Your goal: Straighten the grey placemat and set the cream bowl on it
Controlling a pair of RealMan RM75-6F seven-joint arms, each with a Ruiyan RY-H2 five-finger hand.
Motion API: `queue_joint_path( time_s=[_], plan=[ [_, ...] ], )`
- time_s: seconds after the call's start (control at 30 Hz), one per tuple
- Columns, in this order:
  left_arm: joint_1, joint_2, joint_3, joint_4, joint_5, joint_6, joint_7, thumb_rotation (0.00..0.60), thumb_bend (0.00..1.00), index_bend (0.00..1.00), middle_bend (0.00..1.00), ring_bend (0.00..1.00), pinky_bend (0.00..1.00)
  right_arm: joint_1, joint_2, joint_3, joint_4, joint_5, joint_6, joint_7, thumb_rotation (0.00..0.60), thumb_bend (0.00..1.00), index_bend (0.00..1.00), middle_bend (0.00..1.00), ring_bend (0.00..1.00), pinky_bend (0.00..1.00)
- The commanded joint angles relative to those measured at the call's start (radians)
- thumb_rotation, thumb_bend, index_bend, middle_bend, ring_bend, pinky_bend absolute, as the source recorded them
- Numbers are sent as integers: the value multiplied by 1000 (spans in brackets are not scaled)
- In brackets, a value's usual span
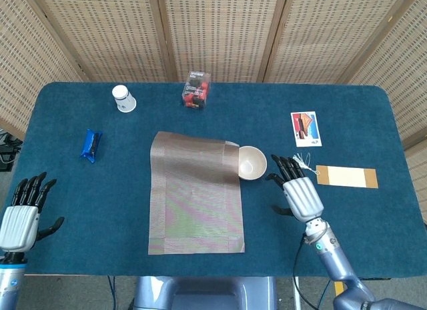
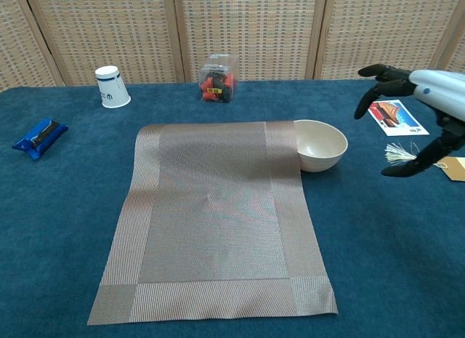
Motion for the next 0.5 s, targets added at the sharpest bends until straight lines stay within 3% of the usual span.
queue_joint_path(
  time_s=[0.03,0.23,0.5],
  plan=[
    [-3,-2,-2,7,-1,-11,-7,600,210,105,0,0,0,49,-60,44,35,70,-59,-45,600,153,362,0,0,0],
    [-7,-2,-12,22,-5,-26,-31,600,210,105,0,0,0,122,-138,98,103,172,-121,-105,600,195,358,0,0,0],
    [-8,9,-24,21,-12,-41,-74,600,210,106,0,0,0,164,-193,108,190,249,-159,-124,600,198,387,0,0,0]
  ],
)
